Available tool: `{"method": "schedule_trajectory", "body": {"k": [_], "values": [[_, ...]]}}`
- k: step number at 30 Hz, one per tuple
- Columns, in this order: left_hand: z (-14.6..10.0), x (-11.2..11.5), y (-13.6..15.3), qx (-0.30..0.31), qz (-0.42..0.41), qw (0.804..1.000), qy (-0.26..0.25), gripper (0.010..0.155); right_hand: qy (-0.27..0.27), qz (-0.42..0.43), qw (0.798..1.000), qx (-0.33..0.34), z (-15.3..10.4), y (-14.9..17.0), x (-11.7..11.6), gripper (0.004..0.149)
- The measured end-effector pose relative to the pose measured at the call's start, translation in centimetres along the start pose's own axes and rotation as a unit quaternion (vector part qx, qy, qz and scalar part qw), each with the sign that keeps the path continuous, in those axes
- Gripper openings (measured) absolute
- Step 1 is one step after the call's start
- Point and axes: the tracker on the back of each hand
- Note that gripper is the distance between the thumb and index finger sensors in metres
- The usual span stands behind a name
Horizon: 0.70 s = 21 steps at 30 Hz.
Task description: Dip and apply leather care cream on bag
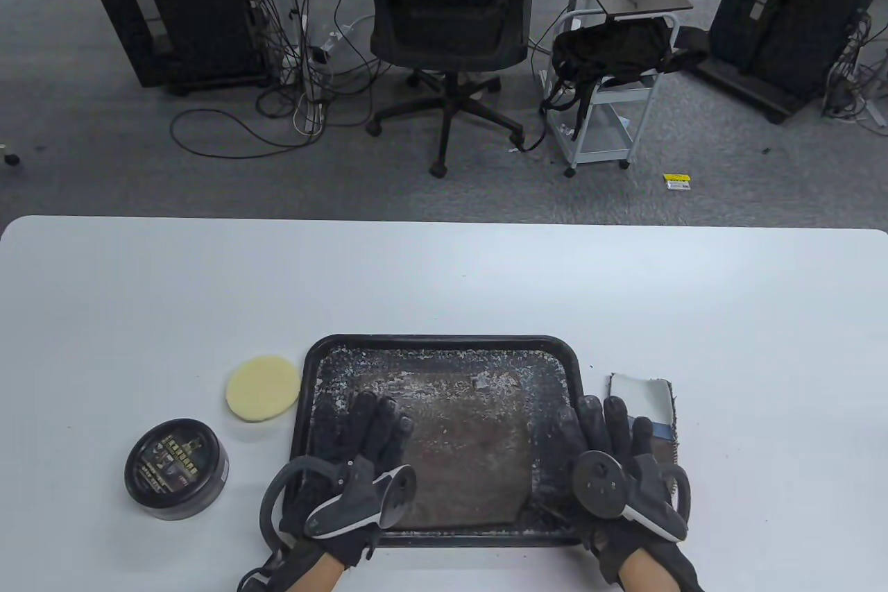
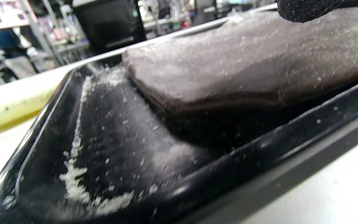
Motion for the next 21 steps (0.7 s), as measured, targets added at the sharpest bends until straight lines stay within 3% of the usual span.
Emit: {"method": "schedule_trajectory", "body": {"k": [21], "values": [[-0.3, 1.0, 1.9, 0.003, -0.055, 0.999, -0.001, 0.091, 0.012, 0.02, 1.0, 0.019, 0.2, -0.4, -0.3, 0.098]]}}
Point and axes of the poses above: the tracker on the back of each hand, its own y axis roughly to the little-finger side, its own z axis roughly from the wrist to the fingertips, x = y × z, and after that the axes turned 14 degrees about x, right-handed
